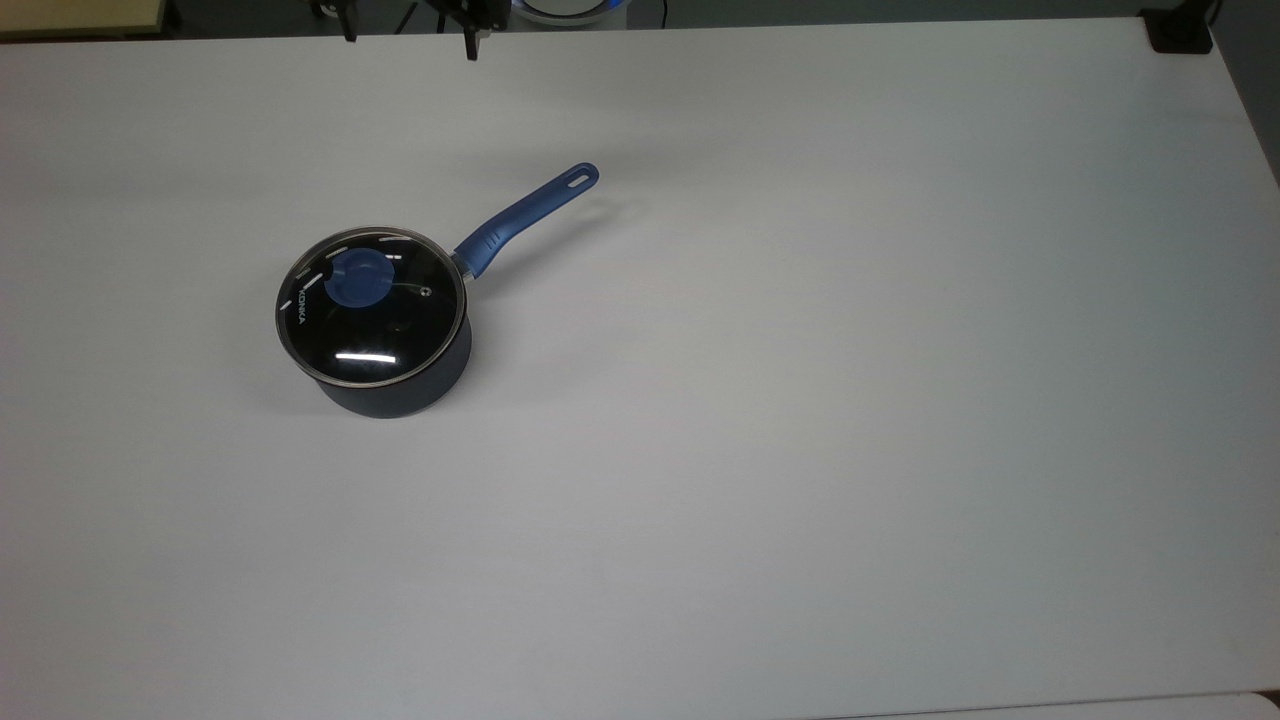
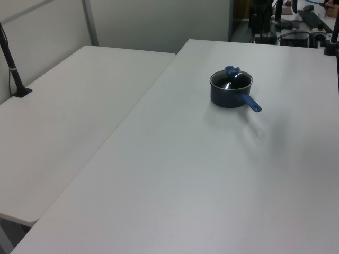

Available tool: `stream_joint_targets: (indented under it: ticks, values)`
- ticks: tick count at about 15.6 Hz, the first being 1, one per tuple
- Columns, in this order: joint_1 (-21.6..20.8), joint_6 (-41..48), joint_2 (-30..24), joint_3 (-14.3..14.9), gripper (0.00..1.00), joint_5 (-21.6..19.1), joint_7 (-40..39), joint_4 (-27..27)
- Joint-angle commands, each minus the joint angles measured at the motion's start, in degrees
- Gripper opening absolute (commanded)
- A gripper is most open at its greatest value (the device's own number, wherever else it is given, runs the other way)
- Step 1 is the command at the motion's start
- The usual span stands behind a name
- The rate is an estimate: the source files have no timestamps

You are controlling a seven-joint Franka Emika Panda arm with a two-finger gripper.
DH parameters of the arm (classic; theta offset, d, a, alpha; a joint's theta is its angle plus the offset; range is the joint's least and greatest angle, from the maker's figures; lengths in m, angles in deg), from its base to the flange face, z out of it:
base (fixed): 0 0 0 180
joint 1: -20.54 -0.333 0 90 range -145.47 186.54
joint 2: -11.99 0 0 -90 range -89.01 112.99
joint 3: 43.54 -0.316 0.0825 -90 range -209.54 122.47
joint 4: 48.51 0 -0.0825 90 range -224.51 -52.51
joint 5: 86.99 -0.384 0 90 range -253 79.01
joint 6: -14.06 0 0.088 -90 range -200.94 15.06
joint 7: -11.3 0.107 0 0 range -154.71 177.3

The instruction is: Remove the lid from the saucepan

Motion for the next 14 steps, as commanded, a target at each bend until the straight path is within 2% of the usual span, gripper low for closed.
stream_joint_targets:
  ticks: [1,6,9,14]
  values:
    - [-0.4,-3.2,1.0,0.1,1.0,-0.2,-0.4,0.4]
    - [0.0,-6.6,2.0,0.4,1.0,-1.0,-0.5,0.3]
    - [-0.1,-12.9,5.3,3.6,1.0,-1.4,-0.6,0.2]
    - [-0.1,-20.4,10.2,6.3,1.0,-1.8,-5.8,0.0]
